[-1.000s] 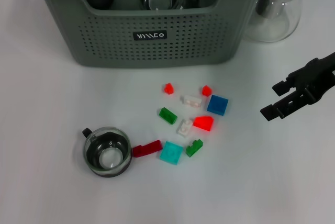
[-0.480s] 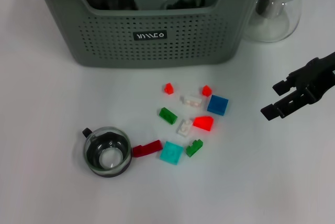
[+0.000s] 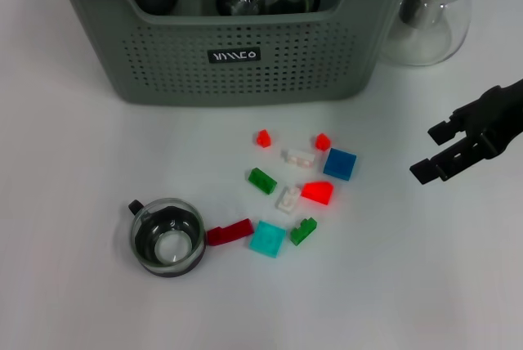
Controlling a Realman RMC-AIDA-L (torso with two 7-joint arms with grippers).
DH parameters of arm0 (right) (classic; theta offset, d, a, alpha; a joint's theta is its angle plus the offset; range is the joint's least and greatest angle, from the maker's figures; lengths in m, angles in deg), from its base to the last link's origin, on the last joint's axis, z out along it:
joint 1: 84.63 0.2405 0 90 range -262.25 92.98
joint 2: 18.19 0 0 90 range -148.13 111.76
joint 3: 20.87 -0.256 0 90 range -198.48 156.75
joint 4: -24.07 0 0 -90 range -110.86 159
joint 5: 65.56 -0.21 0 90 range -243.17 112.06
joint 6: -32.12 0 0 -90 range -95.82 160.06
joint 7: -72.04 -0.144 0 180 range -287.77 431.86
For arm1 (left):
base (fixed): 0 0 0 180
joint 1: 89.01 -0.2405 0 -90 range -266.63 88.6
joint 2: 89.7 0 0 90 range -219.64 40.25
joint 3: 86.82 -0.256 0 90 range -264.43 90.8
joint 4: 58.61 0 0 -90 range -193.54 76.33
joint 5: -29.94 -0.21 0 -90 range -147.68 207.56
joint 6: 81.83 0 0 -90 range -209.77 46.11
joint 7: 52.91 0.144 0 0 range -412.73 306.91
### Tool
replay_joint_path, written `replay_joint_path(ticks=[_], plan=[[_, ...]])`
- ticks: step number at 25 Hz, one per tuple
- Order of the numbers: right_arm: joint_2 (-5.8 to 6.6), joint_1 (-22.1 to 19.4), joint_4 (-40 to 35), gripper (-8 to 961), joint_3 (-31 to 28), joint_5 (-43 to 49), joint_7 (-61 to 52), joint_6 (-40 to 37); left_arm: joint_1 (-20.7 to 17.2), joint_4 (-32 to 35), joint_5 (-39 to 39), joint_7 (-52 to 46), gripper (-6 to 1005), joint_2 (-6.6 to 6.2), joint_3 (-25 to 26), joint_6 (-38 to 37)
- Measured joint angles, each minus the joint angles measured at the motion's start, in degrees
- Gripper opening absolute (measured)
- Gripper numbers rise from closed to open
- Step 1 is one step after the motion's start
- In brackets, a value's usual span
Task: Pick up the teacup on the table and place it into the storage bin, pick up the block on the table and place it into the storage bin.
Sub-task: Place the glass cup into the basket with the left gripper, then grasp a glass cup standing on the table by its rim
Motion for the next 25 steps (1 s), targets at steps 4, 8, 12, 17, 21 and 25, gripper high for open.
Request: replay_joint_path(ticks=[4, 8, 12, 17, 21, 25], plan=[[0.29, 0.1, -0.2, 945, 0.0, 0.0, 0.1, -0.3, -3.8, 12.7, 5.8, 0.4, 542, 0.15, 1.8, -10.1], [0.42, 0.1, -0.2, 945, 0.0, 0.0, 0.6, -0.2, -10.2, 26.0, 20.5, 7.1, 571, -0.23, 6.6, -24.0], [0.48, 0.1, 0.0, 945, 0.0, 0.0, 0.8, 0.1, -13.5, 31.2, 27.1, 12.4, 601, 0.18, 11.2, -32.9], [0.52, 0.1, -0.2, 944, -1.0, -0.3, 0.9, 0.1, -18.3, 38.9, 28.9, 16.9, 637, 1.06, 14.1, -44.6], [0.34, 0.4, -0.1, 944, -1.6, -0.5, 1.0, 0.1, -20.6, 41.8, 28.8, 20.4, 667, 1.83, 12.4, -49.7], [-0.10, 0.6, 0.0, 944, -1.8, -0.5, 1.0, 0.3, -26.5, 46.5, 25.7, 25.4, 754, 3.12, 4.5, -51.0]])
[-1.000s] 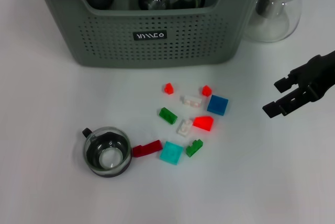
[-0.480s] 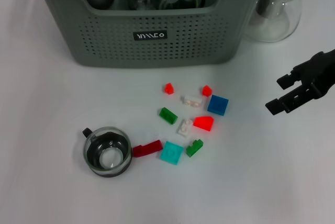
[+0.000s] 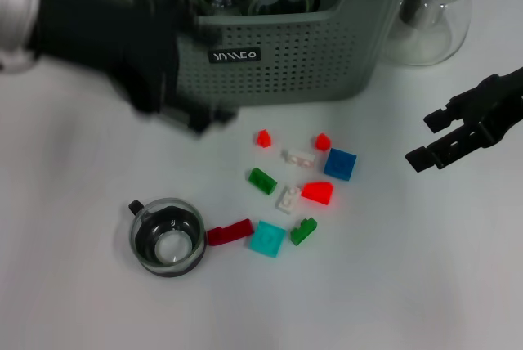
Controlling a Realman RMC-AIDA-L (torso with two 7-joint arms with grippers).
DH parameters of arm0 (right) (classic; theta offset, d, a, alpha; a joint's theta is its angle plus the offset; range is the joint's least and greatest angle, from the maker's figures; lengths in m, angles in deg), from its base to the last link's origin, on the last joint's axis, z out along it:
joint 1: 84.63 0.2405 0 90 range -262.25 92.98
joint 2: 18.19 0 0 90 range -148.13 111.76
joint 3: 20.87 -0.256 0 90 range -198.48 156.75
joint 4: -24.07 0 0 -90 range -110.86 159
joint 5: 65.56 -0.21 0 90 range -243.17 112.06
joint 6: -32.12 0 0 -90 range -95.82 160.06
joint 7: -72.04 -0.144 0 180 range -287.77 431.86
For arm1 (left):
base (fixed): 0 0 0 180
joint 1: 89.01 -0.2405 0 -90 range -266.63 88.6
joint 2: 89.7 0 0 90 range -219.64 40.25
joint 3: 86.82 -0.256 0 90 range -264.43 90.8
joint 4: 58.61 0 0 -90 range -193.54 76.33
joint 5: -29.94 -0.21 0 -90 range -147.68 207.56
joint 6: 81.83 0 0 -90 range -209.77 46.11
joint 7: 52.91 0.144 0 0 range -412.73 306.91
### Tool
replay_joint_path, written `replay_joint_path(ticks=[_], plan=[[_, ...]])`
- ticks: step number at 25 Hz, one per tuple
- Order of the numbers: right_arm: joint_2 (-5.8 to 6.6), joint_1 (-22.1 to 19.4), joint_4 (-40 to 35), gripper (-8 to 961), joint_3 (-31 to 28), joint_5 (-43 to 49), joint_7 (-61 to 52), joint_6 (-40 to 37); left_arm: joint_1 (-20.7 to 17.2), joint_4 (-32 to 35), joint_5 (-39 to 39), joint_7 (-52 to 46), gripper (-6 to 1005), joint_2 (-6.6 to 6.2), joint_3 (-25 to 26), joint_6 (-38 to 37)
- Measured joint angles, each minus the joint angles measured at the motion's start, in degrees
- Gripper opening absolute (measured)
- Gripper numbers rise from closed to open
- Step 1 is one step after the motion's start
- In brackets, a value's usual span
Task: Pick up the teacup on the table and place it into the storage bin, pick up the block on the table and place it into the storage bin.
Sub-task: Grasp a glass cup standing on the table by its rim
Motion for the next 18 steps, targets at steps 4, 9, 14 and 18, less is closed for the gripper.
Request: replay_joint_path(ticks=[4, 9, 14, 18], plan=[[-0.26, 0.2, 0.0, 944, 0.0, 0.0, -0.3, 0.3, -5.0, 3.6, -5.1, 2.6, 860, 0.81, -9.3, 0.0], [-0.72, 0.0, 0.1, 945, -0.2, 0.0, -0.7, 0.3, -7.1, 5.1, -11.6, 2.2, 886, 0.80, -16.3, -0.1], [-0.92, -0.4, 0.1, 945, -0.7, 0.0, -0.9, 0.5, -8.9, 6.4, -19.3, -0.5, 886, 0.80, -24.4, -0.3], [-1.00, -0.6, 0.1, 945, -1.3, 0.0, -1.0, 0.6, -9.7, 5.6, -22.6, -2.5, 885, 0.80, -28.6, -0.3]])
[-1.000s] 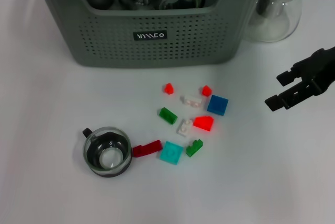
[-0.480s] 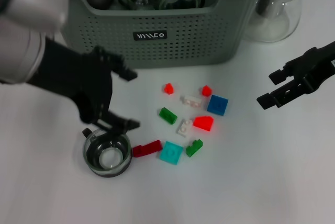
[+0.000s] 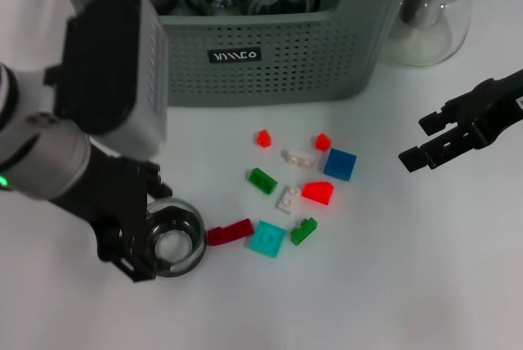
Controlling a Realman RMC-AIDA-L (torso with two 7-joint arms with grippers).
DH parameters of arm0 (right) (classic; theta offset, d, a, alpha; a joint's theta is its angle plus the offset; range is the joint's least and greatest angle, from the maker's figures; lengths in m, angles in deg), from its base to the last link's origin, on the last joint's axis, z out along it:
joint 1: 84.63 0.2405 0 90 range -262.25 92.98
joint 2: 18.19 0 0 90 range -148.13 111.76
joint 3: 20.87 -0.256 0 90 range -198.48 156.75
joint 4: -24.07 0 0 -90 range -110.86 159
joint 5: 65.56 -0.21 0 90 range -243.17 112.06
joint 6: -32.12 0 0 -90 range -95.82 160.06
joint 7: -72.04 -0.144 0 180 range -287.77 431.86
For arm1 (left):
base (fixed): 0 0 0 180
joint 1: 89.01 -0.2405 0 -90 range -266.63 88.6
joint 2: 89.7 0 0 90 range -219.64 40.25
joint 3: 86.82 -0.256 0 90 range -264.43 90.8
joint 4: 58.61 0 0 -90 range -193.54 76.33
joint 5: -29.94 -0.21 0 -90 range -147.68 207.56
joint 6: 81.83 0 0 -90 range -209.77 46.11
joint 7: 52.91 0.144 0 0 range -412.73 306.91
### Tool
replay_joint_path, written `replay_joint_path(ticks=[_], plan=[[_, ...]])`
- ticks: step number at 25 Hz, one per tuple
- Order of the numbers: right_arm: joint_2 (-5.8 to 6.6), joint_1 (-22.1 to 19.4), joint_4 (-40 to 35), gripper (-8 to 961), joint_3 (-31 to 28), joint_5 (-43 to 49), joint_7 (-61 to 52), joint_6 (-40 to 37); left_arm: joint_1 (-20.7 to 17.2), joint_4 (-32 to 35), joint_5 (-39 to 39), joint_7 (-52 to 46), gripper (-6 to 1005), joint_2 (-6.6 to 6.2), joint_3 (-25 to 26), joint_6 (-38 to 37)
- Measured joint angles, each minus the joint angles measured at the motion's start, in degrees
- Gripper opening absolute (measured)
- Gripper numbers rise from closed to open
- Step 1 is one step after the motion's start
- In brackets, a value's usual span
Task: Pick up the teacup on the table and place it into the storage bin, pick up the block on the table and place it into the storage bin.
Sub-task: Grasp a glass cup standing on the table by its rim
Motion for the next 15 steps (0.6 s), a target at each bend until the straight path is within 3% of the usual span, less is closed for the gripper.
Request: replay_joint_path(ticks=[6, 15], plan=[[0.00, 0.1, 0.0, 944, -0.1, 0.0, 0.2, 0.6, -0.8, -1.0, -1.3, -0.4, 885, 0.00, -4.3, 0.0], [0.00, 0.8, 0.6, 945, -0.1, 0.0, 0.4, 1.2, 0.0, -7.8, -3.8, 1.7, 886, 0.00, -8.0, 3.3]])
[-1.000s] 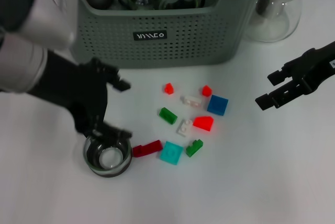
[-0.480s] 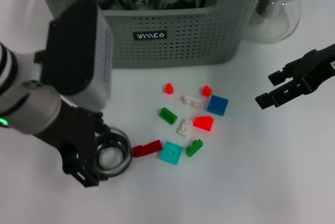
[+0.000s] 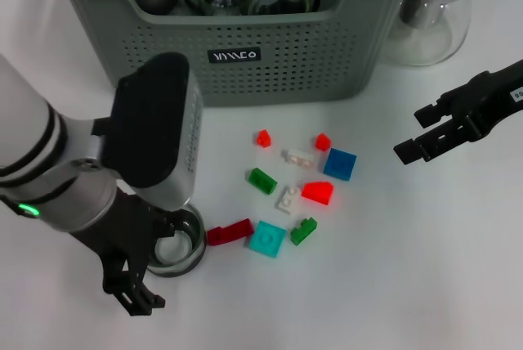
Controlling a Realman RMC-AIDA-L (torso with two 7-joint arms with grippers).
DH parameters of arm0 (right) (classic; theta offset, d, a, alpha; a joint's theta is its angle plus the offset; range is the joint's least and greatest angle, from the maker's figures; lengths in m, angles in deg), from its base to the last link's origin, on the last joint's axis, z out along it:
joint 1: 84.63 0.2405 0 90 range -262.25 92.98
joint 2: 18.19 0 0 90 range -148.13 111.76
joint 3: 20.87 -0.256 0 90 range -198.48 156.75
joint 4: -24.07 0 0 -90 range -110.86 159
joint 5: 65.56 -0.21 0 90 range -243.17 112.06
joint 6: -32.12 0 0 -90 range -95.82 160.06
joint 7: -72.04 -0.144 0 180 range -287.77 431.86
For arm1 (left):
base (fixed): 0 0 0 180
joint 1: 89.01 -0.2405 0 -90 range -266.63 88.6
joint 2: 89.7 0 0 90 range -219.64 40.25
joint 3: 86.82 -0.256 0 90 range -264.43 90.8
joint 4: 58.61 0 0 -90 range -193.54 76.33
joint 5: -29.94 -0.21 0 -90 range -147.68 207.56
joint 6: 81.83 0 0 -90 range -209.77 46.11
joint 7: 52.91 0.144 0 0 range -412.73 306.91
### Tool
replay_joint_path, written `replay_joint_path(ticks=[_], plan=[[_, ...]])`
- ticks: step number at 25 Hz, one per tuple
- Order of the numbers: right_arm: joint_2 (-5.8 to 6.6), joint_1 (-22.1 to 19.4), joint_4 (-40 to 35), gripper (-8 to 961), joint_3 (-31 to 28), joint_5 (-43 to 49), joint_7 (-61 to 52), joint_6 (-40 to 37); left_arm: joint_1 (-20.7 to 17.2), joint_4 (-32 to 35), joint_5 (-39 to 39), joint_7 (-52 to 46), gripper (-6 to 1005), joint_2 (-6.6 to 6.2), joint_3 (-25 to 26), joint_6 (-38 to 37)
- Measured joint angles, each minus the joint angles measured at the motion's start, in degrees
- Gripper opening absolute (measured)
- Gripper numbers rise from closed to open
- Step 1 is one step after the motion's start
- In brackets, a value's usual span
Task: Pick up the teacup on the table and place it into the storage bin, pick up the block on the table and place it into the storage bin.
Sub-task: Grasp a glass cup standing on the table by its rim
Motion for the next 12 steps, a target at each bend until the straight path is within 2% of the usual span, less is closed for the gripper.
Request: replay_joint_path(ticks=[12], plan=[[-0.43, 0.3, 0.9, 945, 0.6, 0.0, 0.1, 0.8, 1.3, -7.3, -3.4, 0.1, 861, 0.00, -4.4, 5.8]])
